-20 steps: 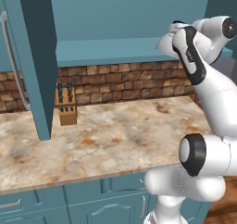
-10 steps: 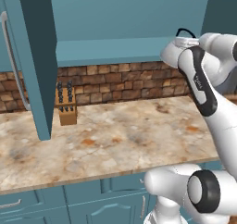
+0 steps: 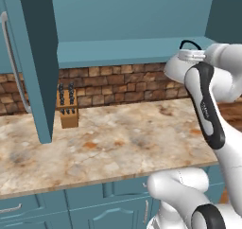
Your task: Open the cabinet, pick the kettle from the cabinet, and place it in the sink.
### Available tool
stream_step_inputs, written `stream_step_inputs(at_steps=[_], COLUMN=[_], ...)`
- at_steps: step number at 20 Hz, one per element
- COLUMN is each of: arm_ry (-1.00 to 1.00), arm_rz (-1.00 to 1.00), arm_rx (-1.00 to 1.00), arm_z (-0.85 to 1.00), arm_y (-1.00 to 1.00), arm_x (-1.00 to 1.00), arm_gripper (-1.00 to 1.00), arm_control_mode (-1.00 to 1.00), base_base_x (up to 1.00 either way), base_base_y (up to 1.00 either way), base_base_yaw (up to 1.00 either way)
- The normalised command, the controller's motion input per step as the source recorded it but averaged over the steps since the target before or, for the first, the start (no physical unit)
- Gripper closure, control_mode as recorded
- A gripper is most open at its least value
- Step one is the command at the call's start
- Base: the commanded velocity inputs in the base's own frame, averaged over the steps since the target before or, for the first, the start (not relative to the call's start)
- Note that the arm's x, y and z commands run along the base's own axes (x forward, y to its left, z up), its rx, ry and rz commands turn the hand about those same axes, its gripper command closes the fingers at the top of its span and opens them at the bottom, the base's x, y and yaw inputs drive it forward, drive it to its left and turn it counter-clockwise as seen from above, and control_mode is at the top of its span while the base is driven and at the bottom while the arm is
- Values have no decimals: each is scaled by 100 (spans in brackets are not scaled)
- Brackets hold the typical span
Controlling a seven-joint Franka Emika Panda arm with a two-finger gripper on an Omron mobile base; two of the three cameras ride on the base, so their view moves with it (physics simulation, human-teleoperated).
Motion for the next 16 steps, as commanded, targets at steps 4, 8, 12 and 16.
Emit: stream_step_inputs(at_steps=[4,8,12,16], arm_ry=[15,0,0,2], arm_rz=[2,4,4,4], arm_rx=[0,-4,0,0], arm_z=[-40,-62,-64,-59], arm_y=[29,32,30,30], arm_x=[-29,-16,0,6], arm_gripper=[100,100,100,100], arm_control_mode=[-100,-100,-100,-100], base_base_x=[0,0,0,0], base_base_y=[0,0,0,0], base_base_yaw=[0,0,0,0])
